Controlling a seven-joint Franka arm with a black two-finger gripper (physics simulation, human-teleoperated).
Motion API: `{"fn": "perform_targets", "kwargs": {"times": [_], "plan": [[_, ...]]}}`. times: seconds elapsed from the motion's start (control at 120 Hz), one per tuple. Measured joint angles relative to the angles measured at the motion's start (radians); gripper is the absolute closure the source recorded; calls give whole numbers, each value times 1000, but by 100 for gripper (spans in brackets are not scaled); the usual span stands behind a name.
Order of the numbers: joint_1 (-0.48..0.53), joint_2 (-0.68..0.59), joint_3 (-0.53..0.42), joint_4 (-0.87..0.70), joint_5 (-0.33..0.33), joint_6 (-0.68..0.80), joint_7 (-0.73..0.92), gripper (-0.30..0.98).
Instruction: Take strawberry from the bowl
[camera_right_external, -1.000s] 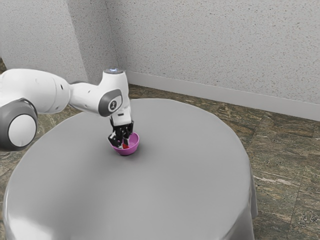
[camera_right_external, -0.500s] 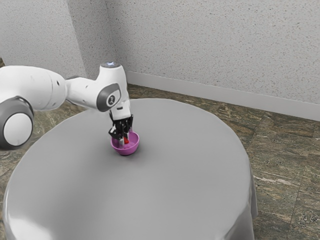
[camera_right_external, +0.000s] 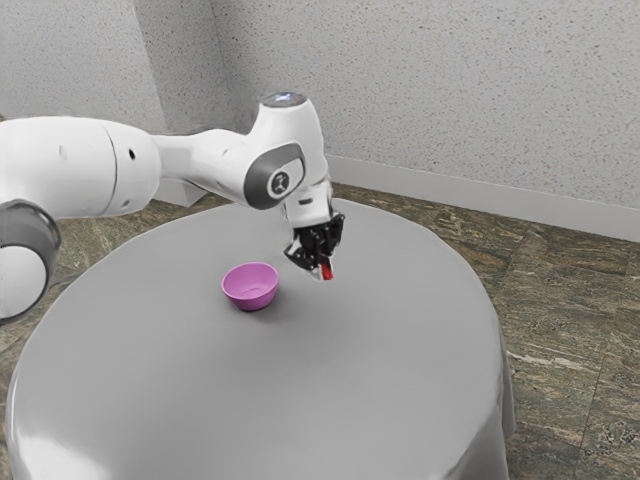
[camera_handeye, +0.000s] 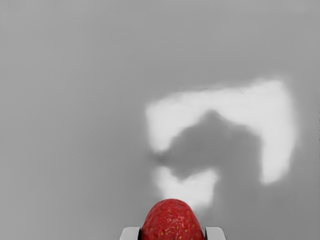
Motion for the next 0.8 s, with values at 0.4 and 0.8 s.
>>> {"fn": "perform_targets", "kwargs": {"times": [0.4, 0.8], "plan": [[-60, 126, -1, 25, -31, 15, -18, 36], [3, -313, 12, -67, 5, -225, -186, 6]]}}
